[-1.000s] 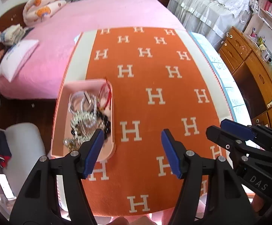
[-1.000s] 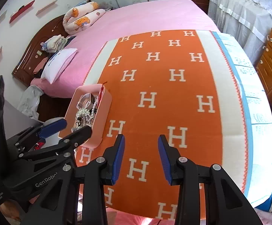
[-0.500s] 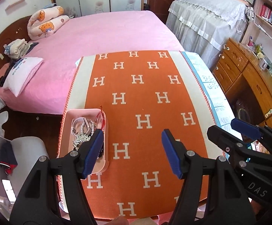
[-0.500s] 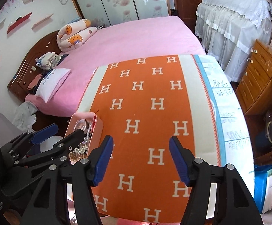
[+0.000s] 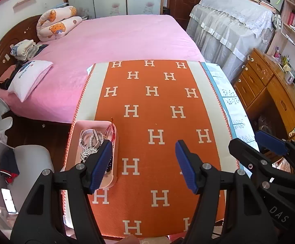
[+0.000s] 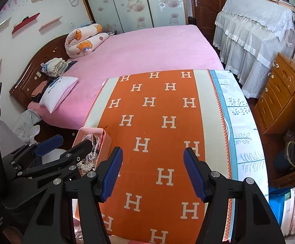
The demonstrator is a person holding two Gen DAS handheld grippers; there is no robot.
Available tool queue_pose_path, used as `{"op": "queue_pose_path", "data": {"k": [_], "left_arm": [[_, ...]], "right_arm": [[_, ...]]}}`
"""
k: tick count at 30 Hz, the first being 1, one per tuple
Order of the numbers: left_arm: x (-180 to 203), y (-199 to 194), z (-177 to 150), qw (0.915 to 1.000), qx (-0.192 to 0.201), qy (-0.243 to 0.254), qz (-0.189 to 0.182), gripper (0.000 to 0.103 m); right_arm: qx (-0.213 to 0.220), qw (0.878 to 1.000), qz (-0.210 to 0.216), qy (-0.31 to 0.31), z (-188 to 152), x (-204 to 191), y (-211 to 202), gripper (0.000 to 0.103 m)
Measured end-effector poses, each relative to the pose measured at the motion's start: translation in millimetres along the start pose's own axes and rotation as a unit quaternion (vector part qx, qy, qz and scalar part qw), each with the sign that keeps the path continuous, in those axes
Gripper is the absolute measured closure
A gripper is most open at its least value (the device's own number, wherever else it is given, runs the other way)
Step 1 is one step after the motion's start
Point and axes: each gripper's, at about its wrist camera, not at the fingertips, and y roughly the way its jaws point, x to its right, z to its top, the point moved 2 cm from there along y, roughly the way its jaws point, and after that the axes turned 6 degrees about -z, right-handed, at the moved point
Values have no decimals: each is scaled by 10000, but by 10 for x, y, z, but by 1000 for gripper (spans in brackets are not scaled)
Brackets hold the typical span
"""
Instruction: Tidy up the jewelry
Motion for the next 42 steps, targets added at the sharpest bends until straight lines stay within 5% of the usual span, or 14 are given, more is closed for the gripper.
{"op": "queue_pose_path", "data": {"k": [42], "left_arm": [[47, 24, 37, 10000, -17, -52, 53, 41]], "right_arm": [[44, 10000, -51, -24, 15, 39, -75, 40]]}}
